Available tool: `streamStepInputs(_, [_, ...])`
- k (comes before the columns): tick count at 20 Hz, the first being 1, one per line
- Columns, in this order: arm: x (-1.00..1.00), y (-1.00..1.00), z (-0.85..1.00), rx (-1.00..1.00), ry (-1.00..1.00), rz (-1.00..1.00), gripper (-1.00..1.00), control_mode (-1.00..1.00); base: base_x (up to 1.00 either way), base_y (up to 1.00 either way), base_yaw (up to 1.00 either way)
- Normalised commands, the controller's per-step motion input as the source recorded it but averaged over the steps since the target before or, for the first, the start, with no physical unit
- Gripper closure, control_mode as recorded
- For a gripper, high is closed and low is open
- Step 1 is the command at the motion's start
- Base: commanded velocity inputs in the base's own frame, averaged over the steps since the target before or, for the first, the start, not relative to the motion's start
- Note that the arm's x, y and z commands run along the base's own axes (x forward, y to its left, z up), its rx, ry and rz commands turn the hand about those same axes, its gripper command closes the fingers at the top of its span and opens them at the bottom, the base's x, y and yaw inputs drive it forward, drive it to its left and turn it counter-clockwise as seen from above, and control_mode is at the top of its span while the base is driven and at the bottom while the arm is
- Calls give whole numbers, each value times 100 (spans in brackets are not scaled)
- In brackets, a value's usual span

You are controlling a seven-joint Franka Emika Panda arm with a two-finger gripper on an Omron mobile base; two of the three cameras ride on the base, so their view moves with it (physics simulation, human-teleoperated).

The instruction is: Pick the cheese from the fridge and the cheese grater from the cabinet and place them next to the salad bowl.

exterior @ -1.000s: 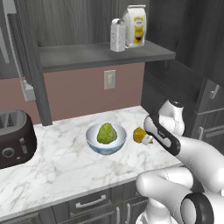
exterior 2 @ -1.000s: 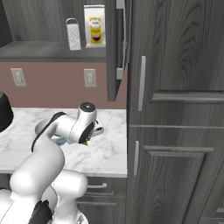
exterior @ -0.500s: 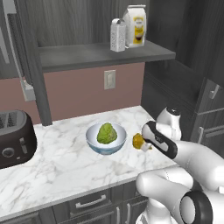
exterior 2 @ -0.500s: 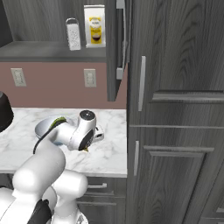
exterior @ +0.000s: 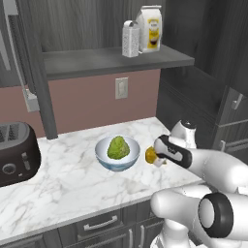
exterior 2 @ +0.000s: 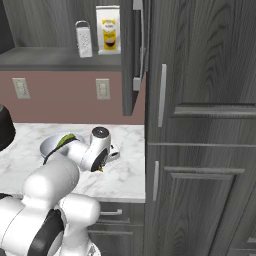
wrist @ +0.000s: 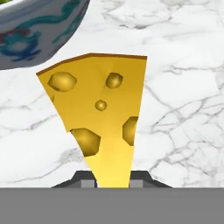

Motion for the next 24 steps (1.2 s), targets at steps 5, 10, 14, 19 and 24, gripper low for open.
streamStepInputs(5, [9, 0, -7, 0, 0, 0, 100, -100, 0, 0, 0])
streamStepInputs(10, [11, 0, -20, 0, 0, 0, 100, -100, 0, 0, 0])
streamStepInputs(14, [18, 0, -22, 0, 0, 0, 100, -100, 0, 0, 0])
streamStepInputs(19, [0, 0, -1, 0, 0, 0, 100, -100, 0, 0, 0])
streamStepInputs(24, [0, 0, 0, 0, 0, 0, -100, -100, 0, 0, 0])
